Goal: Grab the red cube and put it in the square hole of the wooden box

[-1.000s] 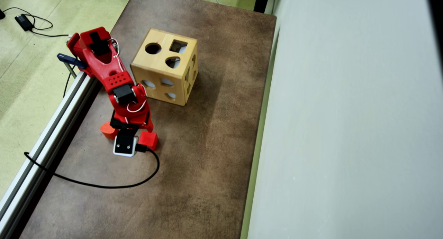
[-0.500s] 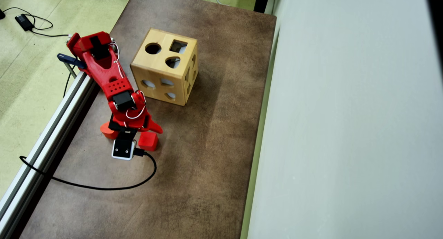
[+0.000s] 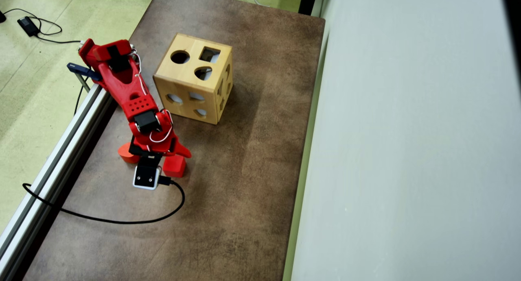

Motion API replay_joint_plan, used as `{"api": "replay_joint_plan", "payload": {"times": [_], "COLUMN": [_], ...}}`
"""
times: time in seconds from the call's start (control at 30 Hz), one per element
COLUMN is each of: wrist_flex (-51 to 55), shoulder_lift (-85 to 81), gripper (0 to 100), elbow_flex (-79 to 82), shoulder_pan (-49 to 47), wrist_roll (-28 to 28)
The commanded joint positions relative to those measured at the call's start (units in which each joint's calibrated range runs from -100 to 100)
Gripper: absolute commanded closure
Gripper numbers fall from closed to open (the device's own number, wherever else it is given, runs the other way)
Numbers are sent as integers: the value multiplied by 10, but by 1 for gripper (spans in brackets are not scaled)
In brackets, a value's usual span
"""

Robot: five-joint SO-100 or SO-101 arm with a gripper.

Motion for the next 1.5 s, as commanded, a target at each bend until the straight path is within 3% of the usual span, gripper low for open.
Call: {"api": "replay_joint_plan", "payload": {"times": [0.0,0.47,1.47], "wrist_flex": [-6,-6,-36], "shoulder_lift": [13,114,131], "gripper": [62,62,62], "elbow_flex": [-24,-162,-167], "shoulder_pan": [-4,-4,-4], "wrist_roll": [-2,-2,-2]}}
